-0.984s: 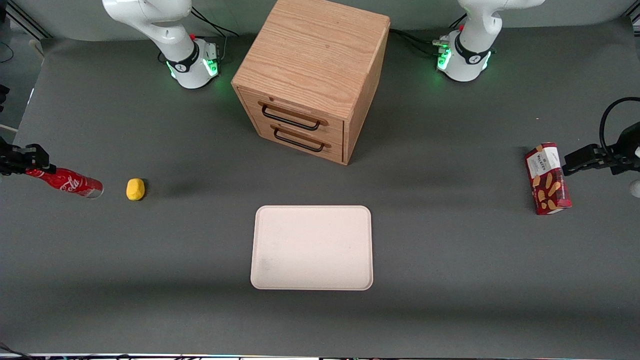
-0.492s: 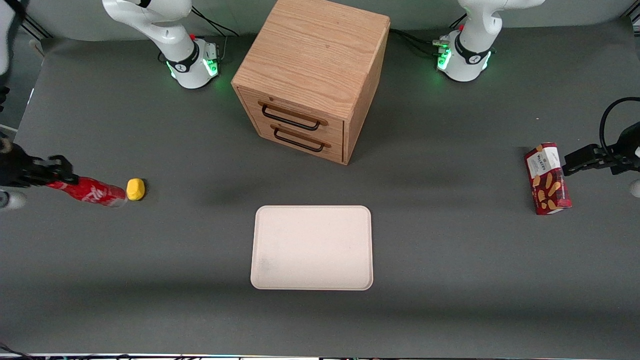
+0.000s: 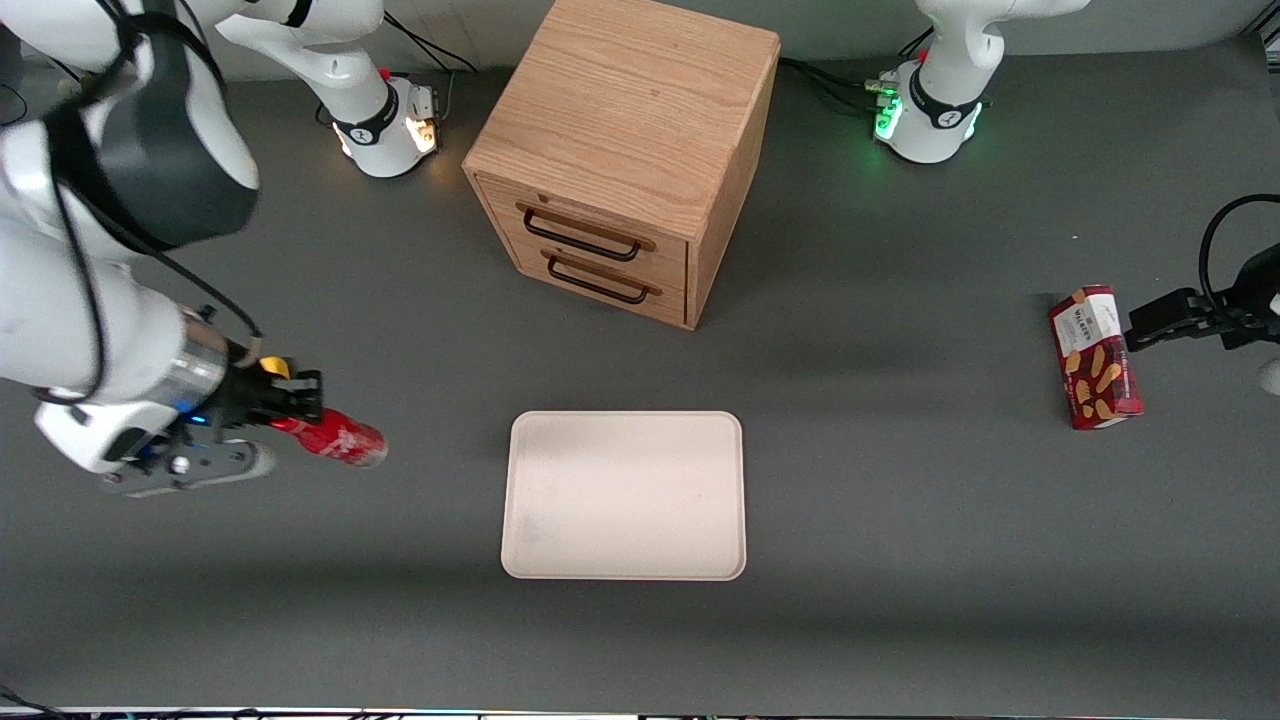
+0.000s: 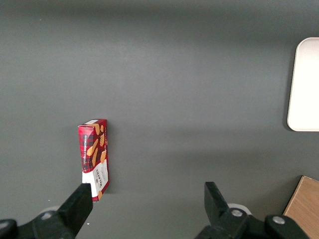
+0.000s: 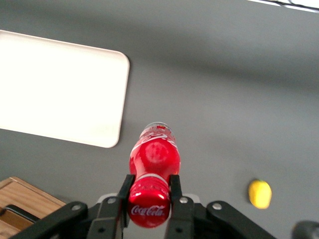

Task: Place coke bottle on tray
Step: 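Carry the bottle with the right gripper over the white tray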

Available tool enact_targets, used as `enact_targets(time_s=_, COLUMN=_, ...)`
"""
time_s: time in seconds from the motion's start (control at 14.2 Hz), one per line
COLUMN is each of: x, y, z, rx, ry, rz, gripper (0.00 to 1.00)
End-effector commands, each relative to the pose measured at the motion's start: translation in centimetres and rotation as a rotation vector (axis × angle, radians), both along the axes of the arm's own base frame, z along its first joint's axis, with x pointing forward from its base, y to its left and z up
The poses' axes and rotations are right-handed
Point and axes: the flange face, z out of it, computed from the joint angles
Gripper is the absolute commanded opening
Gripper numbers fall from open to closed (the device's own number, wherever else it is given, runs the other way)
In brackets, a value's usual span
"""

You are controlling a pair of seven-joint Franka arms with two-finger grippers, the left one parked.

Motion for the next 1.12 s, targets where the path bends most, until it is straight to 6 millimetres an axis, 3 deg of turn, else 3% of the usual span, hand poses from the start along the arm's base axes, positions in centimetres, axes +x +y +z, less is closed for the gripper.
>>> enact_targets(time_s=0.0, x=1.1, y=3.7, z=-1.8, rx=0.036, ry=-0.032, rz=0.034, gripper=0.0)
enact_targets(time_s=0.14, x=1.7, y=6.2, z=-4.2, rx=0.055, ry=-0.041, rz=0.057, gripper=0.0)
enact_targets(time_s=0.28, x=2.6, y=6.8, z=-7.0, rx=0.047, ry=-0.045, rz=0.059, gripper=0.0)
enact_targets(time_s=0.56, x=3.5, y=10.5, z=-13.2, rx=-0.015, ry=-0.075, rz=0.087, gripper=0.0)
enact_targets(time_s=0.77, x=3.5, y=12.7, z=-15.7, rx=-0.026, ry=-0.103, rz=0.112, gripper=0.0)
enact_targets(time_s=1.05, x=4.0, y=13.4, z=-18.9, rx=-0.048, ry=-0.135, rz=0.121, gripper=0.0)
